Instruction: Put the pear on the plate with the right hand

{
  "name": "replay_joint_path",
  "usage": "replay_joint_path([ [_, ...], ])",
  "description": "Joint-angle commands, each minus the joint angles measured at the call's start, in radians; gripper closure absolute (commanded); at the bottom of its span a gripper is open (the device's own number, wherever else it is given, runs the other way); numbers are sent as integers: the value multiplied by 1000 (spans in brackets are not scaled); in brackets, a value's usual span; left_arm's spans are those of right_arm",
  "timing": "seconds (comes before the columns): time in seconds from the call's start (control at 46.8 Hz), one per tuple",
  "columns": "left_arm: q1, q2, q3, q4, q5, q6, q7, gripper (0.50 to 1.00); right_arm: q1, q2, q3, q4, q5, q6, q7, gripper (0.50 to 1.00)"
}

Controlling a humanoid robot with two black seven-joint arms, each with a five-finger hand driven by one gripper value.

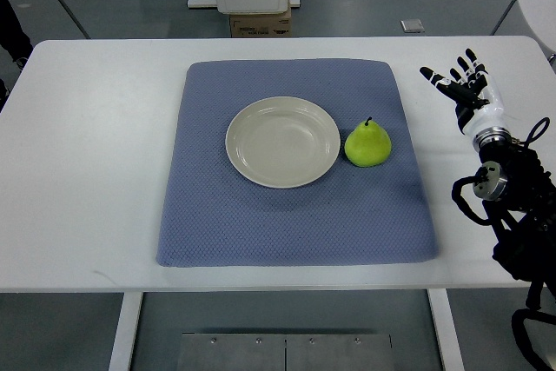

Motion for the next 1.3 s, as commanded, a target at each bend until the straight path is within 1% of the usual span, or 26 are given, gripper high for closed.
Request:
replay_joint_path([
  [0.0, 1, 0, 0, 0, 0, 0, 0, 500, 0, -3, -15, 1, 2, 0, 1, 500],
  [0.342, 3, 0, 0, 0, 0, 0, 0, 500, 2, -12, -22, -1, 50, -1, 12, 500],
  [0.512, 1, 0, 0, 0, 0, 0, 0, 500, 20, -12, -81, -5, 85, -7, 17, 500],
  [0.619, 1, 0, 0, 0, 0, 0, 0, 500, 34, -12, -85, -44, 96, -7, 40, 500],
  [0.683, 1, 0, 0, 0, 0, 0, 0, 500, 48, -12, -87, -70, 97, -7, 41, 500],
  [0.854, 3, 0, 0, 0, 0, 0, 0, 500, 63, -14, -87, -88, 99, -6, 40, 500],
  [1.281, 1, 0, 0, 0, 0, 0, 0, 500, 71, -17, -99, -84, 100, -4, 31, 500],
])
